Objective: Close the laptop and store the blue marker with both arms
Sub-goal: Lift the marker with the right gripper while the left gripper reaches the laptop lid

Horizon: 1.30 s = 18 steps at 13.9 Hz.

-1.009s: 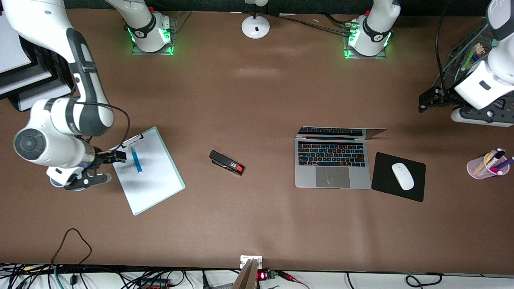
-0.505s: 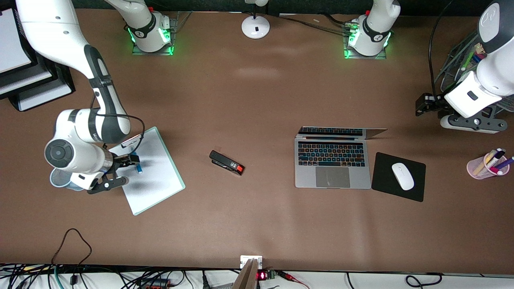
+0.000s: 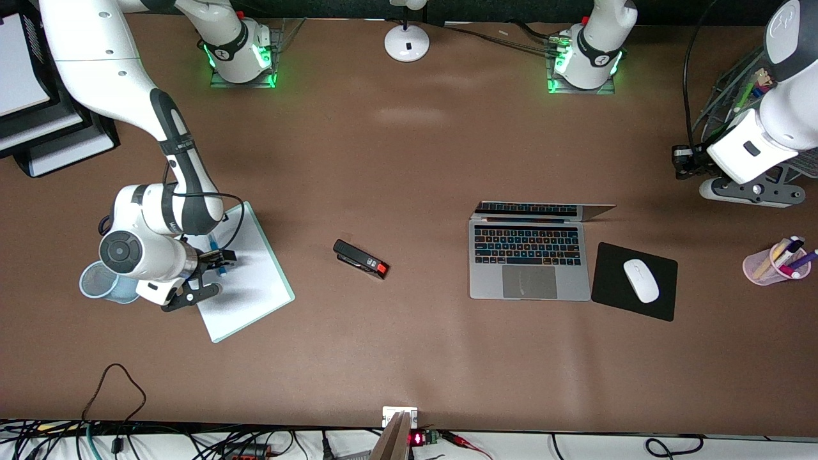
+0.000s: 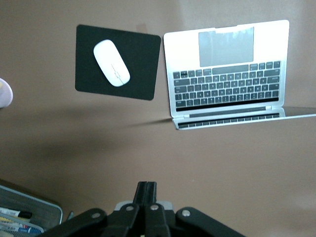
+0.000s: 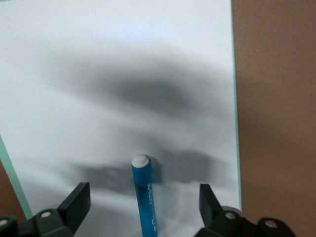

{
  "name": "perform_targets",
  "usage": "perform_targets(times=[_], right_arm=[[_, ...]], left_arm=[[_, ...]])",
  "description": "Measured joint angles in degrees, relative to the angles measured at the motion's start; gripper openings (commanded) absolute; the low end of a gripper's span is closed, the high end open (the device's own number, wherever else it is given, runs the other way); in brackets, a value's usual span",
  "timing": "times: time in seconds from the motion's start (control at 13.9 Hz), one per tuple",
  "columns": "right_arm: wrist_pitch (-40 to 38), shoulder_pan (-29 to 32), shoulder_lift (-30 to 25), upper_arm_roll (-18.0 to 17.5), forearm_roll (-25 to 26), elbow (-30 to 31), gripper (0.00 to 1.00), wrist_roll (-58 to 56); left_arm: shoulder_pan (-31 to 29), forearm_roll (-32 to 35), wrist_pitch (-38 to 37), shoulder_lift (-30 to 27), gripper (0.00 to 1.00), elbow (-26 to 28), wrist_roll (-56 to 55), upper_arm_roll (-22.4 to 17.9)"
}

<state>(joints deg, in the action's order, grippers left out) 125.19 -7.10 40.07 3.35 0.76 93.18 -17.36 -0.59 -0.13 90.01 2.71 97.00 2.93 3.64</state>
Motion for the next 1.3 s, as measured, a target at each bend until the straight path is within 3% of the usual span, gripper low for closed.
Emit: perform_targets(times=[0.07,0.22,0.36,0.5,0.72,1.01,1.3], right_arm=[[0.0,0.0,0.4,0.0,-0.1,0.0,0.72,-1.8],[0.3,0.4,1.0,0.1,-0.2,0.0,0.68,-4.0],[0.4,0.6,1.1,0.2,-0.3,0.0,0.57,-4.6],[0.5,0.6,1.1,0.2,-0.3,0.0,0.51,-4.6],[0.7,0.5,1.1,0.1,-1.6,-0.2,0.50,-4.6],[0.7,0.5,1.2,0.1,-2.7,-0.2,0.46,-4.6],[0.7,0.5,1.6,0.1,-2.8,-0.2,0.29,-4.7]], left_arm=[[0.2,-0.9,-1.0,0.0,0.00,0.0,0.0,0.1],[0.9,-2.4,-2.7,0.1,0.00,0.0,-0.8,0.7],[1.4,-4.5,-3.1,0.8,0.00,0.0,-2.9,2.2],[1.7,-7.1,-3.1,2.3,0.00,0.0,-6.3,3.6],[1.9,-8.1,-2.3,4.7,0.00,1.3,-12.1,7.8],[2.4,-8.1,7.7,5.0,0.00,9.5,-15.3,12.0],[2.4,-8.1,20.3,5.0,0.00,17.7,-15.3,13.0]])
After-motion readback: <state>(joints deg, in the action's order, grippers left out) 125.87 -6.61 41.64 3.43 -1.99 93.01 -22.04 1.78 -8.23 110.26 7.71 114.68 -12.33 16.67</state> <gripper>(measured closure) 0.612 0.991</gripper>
